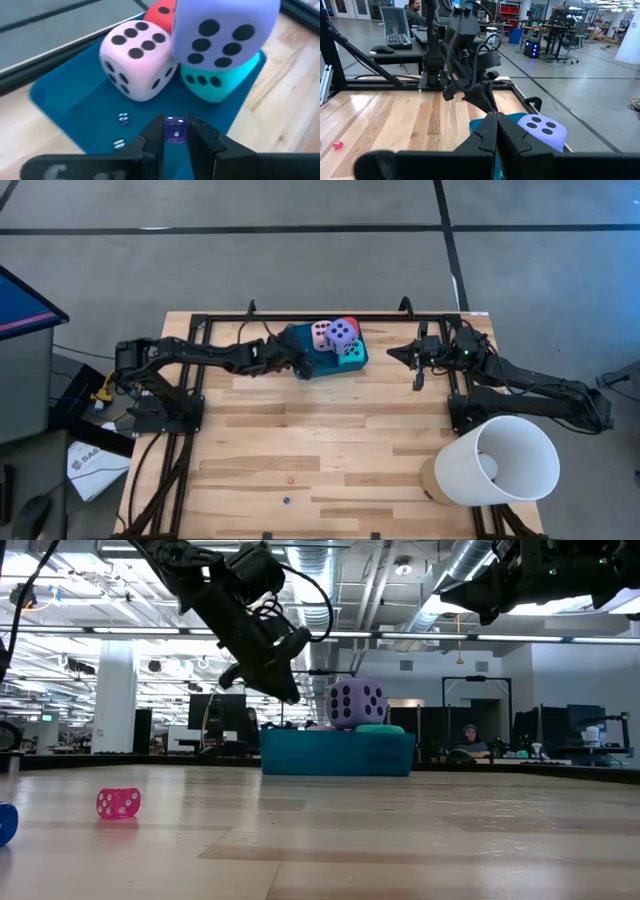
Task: Pick & Place Dice
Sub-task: Put the small purple dice into the blue bin, then put the small red dice into the blue bin
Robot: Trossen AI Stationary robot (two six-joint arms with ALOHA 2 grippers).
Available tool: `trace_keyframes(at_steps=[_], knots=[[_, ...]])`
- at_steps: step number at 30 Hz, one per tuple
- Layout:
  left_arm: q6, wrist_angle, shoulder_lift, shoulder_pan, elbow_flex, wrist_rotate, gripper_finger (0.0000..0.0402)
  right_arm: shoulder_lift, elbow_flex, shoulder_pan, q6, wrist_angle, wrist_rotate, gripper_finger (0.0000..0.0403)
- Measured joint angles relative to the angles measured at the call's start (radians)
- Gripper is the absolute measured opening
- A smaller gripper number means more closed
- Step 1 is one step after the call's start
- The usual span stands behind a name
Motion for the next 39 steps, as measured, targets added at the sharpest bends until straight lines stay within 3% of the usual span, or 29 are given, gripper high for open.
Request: trace_keyframes(at_steps=[22,29,39], knots=[[-0.026,0.018,0.0,0.018,-0.016,0.022,0.0111,0.0,0.0,0.0,0.0,0.0,0.0,0.0],[0.002,0.017,0.0,-0.005,-0.016,0.048,0.0076,0.0,0.0,0.0,0.0,0.0,0.0,0.0],[0.082,0.016,-0.004,-0.121,-0.016,0.055,0.0003,0.0,0.0,0.0,0.0,0.0,0.0,0.0]])
